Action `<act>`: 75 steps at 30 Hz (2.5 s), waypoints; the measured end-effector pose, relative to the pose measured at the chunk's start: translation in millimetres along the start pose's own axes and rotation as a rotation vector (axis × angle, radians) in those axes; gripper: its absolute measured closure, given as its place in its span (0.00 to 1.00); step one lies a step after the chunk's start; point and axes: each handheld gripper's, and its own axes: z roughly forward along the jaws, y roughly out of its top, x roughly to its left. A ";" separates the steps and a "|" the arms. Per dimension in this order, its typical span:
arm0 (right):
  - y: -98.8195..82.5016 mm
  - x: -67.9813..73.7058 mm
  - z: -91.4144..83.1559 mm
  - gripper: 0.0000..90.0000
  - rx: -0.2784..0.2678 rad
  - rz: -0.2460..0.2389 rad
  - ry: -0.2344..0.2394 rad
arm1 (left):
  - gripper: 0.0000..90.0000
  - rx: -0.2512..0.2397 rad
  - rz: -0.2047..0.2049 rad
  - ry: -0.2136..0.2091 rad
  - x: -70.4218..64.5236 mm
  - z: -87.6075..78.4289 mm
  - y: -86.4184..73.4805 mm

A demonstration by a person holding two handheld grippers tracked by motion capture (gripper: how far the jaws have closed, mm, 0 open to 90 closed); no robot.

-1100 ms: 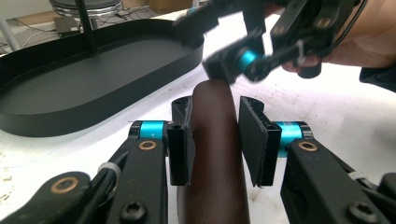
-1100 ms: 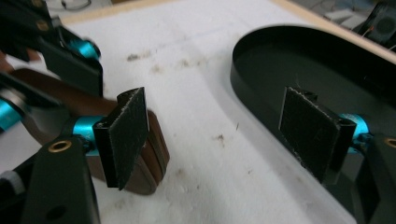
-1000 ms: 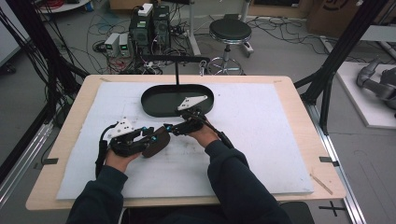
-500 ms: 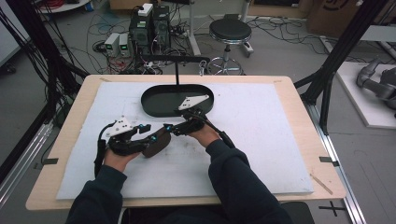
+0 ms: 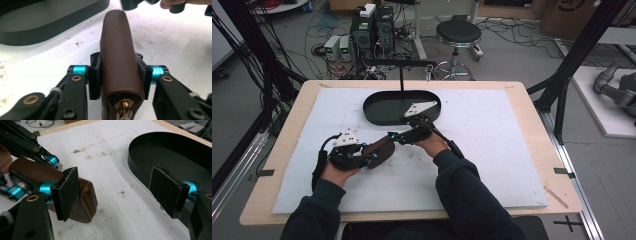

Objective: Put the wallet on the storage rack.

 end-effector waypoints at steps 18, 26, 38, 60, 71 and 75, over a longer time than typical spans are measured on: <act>-73.9 -36.9 -146.0 0.25 0.001 0.031 -0.232 | 0.73 -0.225 -0.159 -0.007 37.5 -7.0 32.6; -118.8 -52.1 -188.7 0.25 0.016 0.068 -0.336 | 0.73 -0.248 -0.154 0.001 61.0 14.5 75.5; -124.1 -57.2 -196.2 0.26 0.004 0.059 -0.368 | 0.72 -0.150 -0.244 0.016 101.4 75.5 101.9; -131.9 -60.0 -204.9 0.26 -0.012 0.089 -0.399 | 0.48 0.006 -0.374 0.080 127.3 130.5 83.2; -131.9 -59.8 -203.5 0.26 -0.003 0.072 -0.401 | 0.37 -0.055 -0.266 0.203 118.3 94.0 99.6; -132.7 -61.2 -204.1 0.26 -0.001 0.074 -0.409 | 0.29 -0.105 -0.201 0.187 104.1 73.5 101.3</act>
